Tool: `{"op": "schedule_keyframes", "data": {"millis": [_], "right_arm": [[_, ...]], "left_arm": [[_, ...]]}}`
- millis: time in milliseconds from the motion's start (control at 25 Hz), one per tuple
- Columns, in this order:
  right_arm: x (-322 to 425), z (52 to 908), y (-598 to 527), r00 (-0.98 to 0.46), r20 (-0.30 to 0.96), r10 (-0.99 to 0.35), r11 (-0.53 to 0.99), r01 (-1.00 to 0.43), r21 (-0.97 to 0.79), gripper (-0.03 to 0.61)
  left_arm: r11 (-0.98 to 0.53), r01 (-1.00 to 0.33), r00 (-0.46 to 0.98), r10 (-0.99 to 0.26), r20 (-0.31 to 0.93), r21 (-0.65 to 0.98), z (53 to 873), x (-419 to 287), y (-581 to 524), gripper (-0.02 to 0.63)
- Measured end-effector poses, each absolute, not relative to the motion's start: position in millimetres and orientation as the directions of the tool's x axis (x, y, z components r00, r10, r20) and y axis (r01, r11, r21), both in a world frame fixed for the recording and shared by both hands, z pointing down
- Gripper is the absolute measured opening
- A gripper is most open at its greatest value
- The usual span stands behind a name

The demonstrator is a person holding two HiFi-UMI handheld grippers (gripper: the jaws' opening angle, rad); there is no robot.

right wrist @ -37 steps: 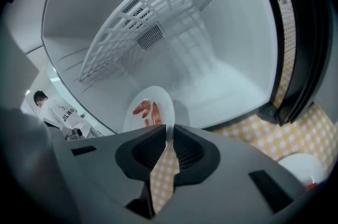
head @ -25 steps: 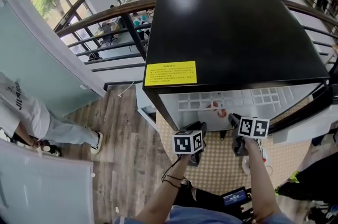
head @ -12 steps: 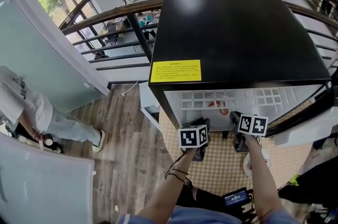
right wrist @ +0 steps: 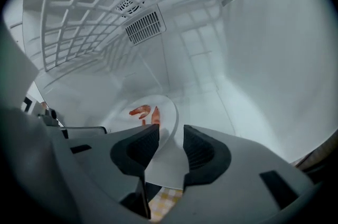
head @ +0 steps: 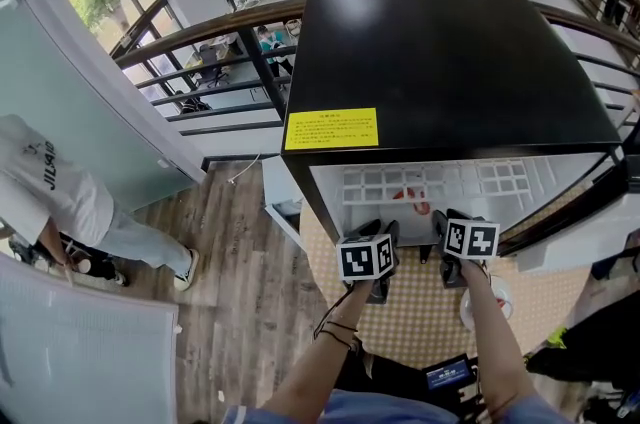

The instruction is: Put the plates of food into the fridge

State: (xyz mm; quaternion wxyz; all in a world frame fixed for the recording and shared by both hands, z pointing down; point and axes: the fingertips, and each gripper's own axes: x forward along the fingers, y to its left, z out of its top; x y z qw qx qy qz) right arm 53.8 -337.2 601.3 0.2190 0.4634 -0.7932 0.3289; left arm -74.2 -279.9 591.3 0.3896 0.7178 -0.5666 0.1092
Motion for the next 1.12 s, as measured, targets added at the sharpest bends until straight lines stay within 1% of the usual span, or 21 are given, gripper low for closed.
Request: {"op": "schedule_keyframes", "data": {"millis": [120,280,480,800,1000,1120], "right_arm": [[60,594,-333,-0.463,0.638,-0.615,0.342,-0.886,-0.314,0.137],[63,576,-317,-0.489,0.593,-0.639,0.353,-0.872,-0.339,0.132],[61,543,-283,-0.542,0.530,-0.652,0.412,-0.840,-0.352,0.074],[47,494,-200,-0.619,0.445,-0.647,0.455,-0.782,-0.426,0.051],[42,481,-143,-0.620,0.414,-0.667,0.418,-0.771,-0.481,0.045],[41,478,-113,-0.607,0.409,-0.682,0.389,-0.774,-0.500,0.043]], "left_arm": [[-0.079,-0.891,0.354,-0.736,0.577,0.447,585,-71,-272,0.152],[-0.152,-0.879,0.409,-0.727,0.552,0.452,577,-65,-250,0.151],[-0.262,-0.864,0.475,-0.708,0.522,0.431,557,-59,-213,0.150],[-0.401,-0.799,0.587,-0.681,0.437,0.447,511,-56,-150,0.150],[-0.459,-0.757,0.642,-0.653,0.401,0.465,492,-63,-111,0.149],[-0.498,-0.744,0.663,-0.635,0.396,0.445,484,-67,-88,0.147]]}}
